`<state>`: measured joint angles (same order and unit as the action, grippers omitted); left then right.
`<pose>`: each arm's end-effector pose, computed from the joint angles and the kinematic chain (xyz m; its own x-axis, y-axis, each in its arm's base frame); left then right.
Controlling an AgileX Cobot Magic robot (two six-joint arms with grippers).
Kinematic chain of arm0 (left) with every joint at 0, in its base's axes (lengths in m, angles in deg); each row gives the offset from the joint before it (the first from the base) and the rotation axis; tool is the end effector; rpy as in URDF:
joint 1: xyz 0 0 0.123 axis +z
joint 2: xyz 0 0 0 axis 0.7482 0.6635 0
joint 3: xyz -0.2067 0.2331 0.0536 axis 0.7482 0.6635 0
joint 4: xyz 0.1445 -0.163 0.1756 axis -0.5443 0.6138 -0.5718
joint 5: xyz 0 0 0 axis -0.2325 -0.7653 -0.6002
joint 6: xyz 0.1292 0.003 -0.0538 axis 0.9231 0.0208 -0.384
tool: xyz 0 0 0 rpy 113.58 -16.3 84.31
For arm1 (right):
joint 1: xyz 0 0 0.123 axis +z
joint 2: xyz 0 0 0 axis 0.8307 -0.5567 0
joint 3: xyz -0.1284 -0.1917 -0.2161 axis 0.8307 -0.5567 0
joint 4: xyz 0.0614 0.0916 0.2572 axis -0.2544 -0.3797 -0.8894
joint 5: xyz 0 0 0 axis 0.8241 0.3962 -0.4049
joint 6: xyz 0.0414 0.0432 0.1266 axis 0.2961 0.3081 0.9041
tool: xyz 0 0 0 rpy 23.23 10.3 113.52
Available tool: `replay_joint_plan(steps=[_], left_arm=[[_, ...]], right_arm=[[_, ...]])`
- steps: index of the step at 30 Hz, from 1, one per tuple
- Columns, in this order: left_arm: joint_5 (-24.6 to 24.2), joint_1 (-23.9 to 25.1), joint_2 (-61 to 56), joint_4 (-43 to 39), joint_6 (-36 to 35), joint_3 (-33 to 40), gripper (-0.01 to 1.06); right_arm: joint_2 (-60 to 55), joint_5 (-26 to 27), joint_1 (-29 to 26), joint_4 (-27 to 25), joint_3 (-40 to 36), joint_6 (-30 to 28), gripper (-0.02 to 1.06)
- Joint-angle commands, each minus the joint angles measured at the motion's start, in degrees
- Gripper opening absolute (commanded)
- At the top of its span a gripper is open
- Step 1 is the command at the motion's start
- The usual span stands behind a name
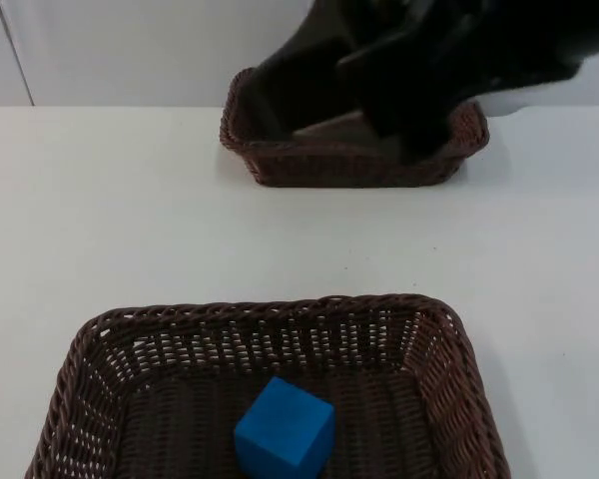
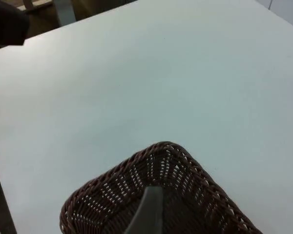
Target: Pick up one cube with the left hand and place it into the upper basket. Pick up one cube with the right hand and place it into the lower basket.
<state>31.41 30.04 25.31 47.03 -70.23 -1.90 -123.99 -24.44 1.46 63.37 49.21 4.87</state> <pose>0.1237 -0.0411 0.3061 -0.5115 0.1133 -0.8518 0.2884 0.9564 -0.0460 0.1861 0.2919 0.3228 -0.2481 -0.4627 -0.8511 -0.8520 0.5223 -0.0356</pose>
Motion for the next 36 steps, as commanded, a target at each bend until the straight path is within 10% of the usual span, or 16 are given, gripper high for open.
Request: replay_joint_plan(steps=[1, 36], left_arm=[[0.4, -0.2, -0.6, -0.4, -0.3, 0.2, 0.85], [-10.1, -0.2, -11.5, 1.7, 4.5, 0.2, 0.85]], right_arm=[[1.4, -1.5, 0.3, 0.3, 0.3, -0.6, 0.76], [29.7, -4.3, 0.3, 0.3, -16.8, -2.9, 0.76]])
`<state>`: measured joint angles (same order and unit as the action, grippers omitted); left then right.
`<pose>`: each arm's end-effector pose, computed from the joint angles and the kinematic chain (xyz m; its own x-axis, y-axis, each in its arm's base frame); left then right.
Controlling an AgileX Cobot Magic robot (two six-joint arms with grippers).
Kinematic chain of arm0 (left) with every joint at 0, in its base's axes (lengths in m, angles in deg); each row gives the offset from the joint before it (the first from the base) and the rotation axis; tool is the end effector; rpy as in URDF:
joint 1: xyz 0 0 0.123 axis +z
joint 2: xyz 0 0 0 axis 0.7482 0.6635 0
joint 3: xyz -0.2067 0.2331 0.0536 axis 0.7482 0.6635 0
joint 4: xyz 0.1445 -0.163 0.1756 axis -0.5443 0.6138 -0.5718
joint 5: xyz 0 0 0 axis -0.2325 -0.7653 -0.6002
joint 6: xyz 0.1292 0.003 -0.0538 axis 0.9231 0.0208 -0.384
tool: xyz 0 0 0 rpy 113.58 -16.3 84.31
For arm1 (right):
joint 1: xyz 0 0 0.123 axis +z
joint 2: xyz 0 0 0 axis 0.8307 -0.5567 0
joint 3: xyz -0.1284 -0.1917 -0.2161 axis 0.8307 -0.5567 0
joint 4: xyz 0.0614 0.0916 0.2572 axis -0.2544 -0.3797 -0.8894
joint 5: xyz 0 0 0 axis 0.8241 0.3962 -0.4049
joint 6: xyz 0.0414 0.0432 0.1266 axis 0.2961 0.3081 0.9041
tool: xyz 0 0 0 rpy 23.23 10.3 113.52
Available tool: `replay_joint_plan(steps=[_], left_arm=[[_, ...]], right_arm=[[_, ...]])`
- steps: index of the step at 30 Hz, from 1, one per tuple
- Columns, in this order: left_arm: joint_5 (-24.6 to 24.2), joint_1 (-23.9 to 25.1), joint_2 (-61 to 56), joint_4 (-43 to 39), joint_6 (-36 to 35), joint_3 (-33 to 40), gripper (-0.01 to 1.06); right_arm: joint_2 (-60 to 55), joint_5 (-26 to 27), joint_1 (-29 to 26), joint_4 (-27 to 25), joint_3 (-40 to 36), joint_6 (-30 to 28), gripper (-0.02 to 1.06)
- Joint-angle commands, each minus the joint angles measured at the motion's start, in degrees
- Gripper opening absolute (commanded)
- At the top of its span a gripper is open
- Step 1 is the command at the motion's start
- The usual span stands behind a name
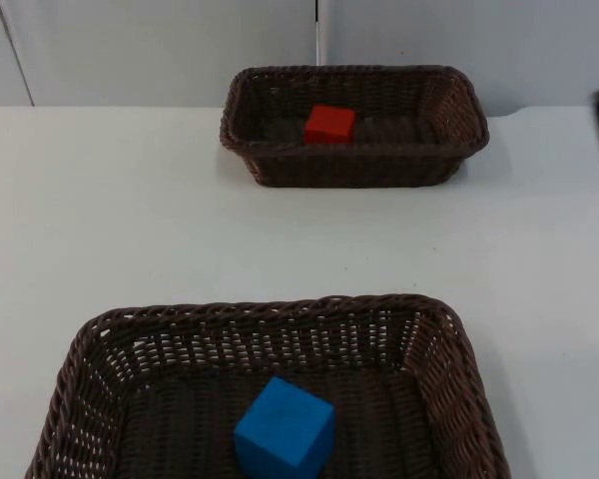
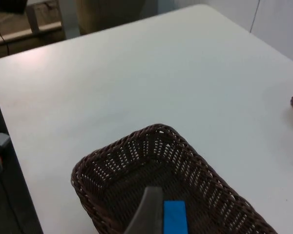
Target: Pick up one cube with the left hand and place it into the upper basket. Pick up one cube with the right hand and place it into the lower basket.
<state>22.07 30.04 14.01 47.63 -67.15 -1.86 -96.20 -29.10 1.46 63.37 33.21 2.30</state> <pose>0.0778 -0.0271 0.3072 -0.4699 0.1494 -0.8700 0.3193 0.9476 -0.0098 0.1169 0.1825 0.3362 -0.1516 -0.3931 -0.9069 -0.8565 0.5103 -0.0780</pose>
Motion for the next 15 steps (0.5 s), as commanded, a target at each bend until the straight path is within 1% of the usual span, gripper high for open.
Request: replay_joint_plan(steps=[1, 7, 12, 14, 15], left_arm=[[-1.3, -0.2, -0.2, 2.0, 2.4, 0.2, 0.85], [-2.7, -0.2, -0.2, 6.8, 7.0, 0.2, 0.85], [-2.7, -0.2, -0.2, 7.0, 7.0, 0.2, 0.85], [-2.7, -0.2, -0.3, 6.9, 7.0, 0.2, 0.85], [-2.7, -0.2, -0.5, 7.2, 7.0, 0.2, 0.85]], right_arm=[[3.3, 0.2, 0.3, 0.3, -1.7, -0.4, 0.76], [11.9, -0.3, 0.3, 0.3, -5.8, -0.4, 0.76], [18.3, -1.3, 0.3, 0.3, -7.4, -0.4, 0.76], [19.8, -2.1, 0.3, 0.3, -7.5, -0.4, 0.76], [20.9, -3.3, 0.3, 0.4, -7.5, -0.4, 0.76]])
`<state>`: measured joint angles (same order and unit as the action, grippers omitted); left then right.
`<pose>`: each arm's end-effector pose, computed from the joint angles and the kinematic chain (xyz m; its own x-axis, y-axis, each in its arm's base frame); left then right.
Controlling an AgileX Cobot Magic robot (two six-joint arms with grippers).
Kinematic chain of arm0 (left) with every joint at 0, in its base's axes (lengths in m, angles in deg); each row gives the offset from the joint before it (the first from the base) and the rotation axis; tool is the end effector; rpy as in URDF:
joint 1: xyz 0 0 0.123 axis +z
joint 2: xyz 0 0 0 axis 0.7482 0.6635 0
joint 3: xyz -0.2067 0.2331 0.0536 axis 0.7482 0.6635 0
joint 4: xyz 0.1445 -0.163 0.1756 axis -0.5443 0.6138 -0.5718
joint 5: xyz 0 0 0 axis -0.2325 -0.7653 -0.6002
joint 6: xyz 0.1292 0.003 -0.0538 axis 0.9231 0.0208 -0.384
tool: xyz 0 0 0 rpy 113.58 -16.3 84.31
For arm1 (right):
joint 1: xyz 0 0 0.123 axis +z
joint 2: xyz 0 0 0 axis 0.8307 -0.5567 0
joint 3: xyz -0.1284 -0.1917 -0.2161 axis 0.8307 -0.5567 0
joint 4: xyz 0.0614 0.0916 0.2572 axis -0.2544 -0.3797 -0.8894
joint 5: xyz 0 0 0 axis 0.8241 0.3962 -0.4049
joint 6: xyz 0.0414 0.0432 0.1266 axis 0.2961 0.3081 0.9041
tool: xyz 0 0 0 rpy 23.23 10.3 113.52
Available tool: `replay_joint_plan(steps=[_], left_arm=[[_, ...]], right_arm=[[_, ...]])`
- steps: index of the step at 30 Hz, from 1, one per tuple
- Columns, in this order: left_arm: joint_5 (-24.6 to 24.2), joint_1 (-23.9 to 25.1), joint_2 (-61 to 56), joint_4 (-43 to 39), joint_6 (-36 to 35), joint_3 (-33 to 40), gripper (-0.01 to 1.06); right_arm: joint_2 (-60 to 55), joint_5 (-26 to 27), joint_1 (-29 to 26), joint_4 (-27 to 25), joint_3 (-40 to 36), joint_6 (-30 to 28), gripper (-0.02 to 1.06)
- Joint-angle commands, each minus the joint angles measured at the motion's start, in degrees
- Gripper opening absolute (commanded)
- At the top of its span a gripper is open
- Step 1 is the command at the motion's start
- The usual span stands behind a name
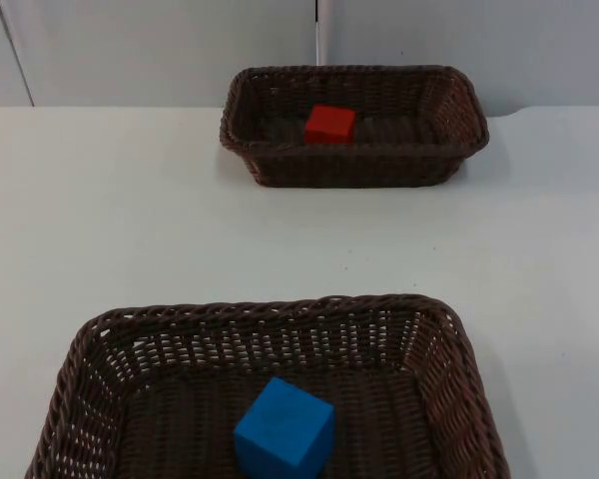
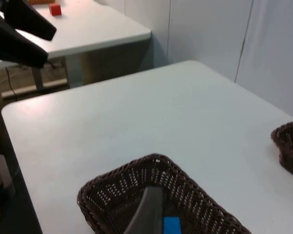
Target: Pick up one cube with the left hand and place it into the upper basket. Pick up one cube with the right hand and place it into the lower basket.
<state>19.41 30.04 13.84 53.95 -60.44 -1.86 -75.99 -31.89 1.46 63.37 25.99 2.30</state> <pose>0.0698 -0.0378 0.3026 -0.4813 0.2097 -0.8511 0.4168 0.9089 -0.0117 0.0749 0.1160 0.3408 -0.0625 -0.2518 -0.9658 -0.8484 0.5230 -0.0815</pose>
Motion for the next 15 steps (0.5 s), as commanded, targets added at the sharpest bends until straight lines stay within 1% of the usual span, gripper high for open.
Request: replay_joint_plan(steps=[1, 3, 4, 7, 10, 13, 14, 15], left_arm=[[-0.1, -0.2, -1.2, 1.0, 0.3, 0.2, 0.85], [-0.1, -0.2, -3.7, 1.0, 0.3, 0.2, 0.85], [-0.1, -0.2, -3.7, 1.0, 0.3, 0.2, 0.85], [-0.4, -0.2, -8.1, 0.1, 0.3, 0.2, 0.85], [-1.0, -0.2, -10.8, -0.9, 0.3, 0.2, 0.85], [-3.4, -0.2, -14.5, -1.2, -0.1, 0.2, 0.85], [-3.4, -0.2, -14.5, -1.2, -0.1, 0.2, 0.85], [-4.9, -0.2, -15.9, -1.3, -1.3, 0.2, 0.85]], right_arm=[[2.1, -1.5, 0.3, 0.6, -0.3, -0.4, 0.76], [4.8, -5.0, 0.3, 0.8, -0.3, -0.4, 0.76], [4.8, -5.0, 0.3, 0.8, -0.3, -0.4, 0.76], [7.6, -7.9, 0.3, 2.0, -0.3, 0.8, 0.76], [9.3, -8.9, 0.3, 2.3, -0.3, 1.6, 0.76], [11.6, -11.1, 0.3, 2.9, -0.3, 2.0, 0.76], [11.6, -11.1, 0.3, 2.9, -0.3, 2.0, 0.76], [12.6, -11.8, 0.3, 3.5, -0.3, 3.0, 0.76]])
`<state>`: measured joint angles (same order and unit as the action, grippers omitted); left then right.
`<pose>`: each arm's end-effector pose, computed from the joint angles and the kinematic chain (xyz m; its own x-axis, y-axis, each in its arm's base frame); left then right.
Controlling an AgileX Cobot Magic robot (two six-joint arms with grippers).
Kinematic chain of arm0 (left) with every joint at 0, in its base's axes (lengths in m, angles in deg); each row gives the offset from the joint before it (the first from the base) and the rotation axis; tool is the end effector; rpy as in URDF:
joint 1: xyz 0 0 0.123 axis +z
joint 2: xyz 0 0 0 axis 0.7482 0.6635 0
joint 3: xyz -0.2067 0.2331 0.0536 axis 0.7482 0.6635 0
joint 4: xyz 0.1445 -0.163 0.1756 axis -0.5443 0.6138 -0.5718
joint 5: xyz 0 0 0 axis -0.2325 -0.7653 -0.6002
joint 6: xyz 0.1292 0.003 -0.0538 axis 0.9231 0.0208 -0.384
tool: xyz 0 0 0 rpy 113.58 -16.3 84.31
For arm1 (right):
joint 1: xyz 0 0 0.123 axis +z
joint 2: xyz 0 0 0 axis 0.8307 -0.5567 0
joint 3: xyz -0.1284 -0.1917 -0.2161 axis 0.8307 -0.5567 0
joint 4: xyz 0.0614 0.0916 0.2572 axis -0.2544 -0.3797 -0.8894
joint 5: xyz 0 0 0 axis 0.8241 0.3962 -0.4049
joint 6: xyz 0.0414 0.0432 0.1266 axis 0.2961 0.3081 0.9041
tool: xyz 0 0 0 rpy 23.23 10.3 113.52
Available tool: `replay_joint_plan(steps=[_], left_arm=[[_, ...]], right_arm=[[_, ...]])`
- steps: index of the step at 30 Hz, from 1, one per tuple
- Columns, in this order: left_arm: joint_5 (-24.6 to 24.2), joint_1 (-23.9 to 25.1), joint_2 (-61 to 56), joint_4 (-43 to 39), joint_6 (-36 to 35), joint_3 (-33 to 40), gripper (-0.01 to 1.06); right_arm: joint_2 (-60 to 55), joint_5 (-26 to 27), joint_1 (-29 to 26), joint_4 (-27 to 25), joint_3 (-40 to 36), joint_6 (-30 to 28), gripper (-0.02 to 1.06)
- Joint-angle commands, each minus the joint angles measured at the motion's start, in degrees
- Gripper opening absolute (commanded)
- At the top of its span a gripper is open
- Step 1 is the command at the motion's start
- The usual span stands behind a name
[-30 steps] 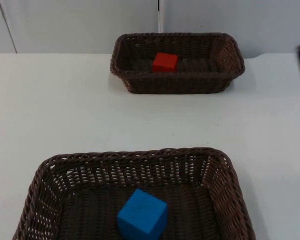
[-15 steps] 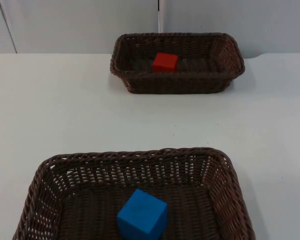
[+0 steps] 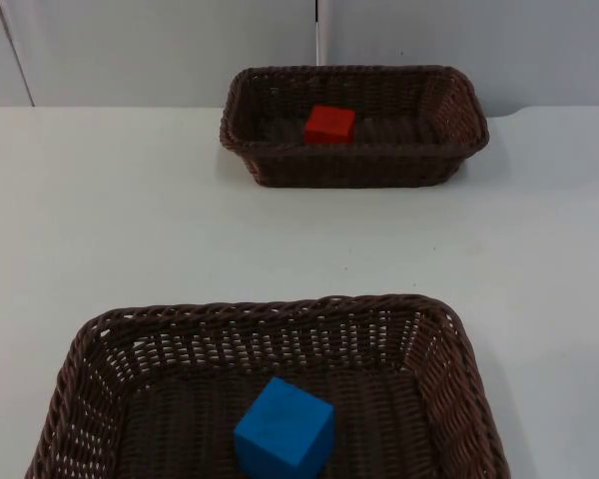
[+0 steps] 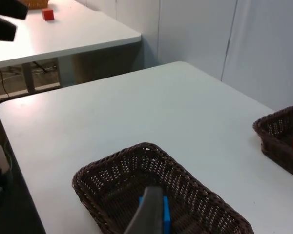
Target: Pick up one cube with the left hand and place it into the upper basket. Pick up one cube with the right hand and place it into the lower basket.
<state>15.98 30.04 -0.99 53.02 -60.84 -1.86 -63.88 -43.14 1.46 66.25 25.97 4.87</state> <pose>0.0217 -0.0203 0.3085 -0.3100 0.1608 -0.9371 0.4110 0.9114 0.0205 0.0508 0.0691 0.3378 -0.0619 -0.2372 -0.9695 -0.8289 0.5533 -0.0825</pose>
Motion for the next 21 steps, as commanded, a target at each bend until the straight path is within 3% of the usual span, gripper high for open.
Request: replay_joint_plan(steps=[1, 9, 20, 21], left_arm=[[-2.0, -0.2, -1.5, -0.5, -1.5, 0.2, 0.85], [-5.2, -0.2, -1.8, -0.8, -2.8, 2.5, 0.85], [-2.5, -0.2, -1.8, -1.1, -2.8, 5.4, 0.85], [-2.6, -0.2, -1.8, -1.1, -2.8, 5.6, 0.85]], right_arm=[[1.3, -1.1, 0.3, 0.7, -0.2, 1.2, 0.76], [6.9, -6.4, 0.3, 0.5, -0.2, 1.2, 0.76], [13.7, -13.9, 0.3, 0.7, -0.2, 3.4, 0.76], [13.7, -16.4, 0.3, 0.7, -0.2, 3.5, 0.76]])
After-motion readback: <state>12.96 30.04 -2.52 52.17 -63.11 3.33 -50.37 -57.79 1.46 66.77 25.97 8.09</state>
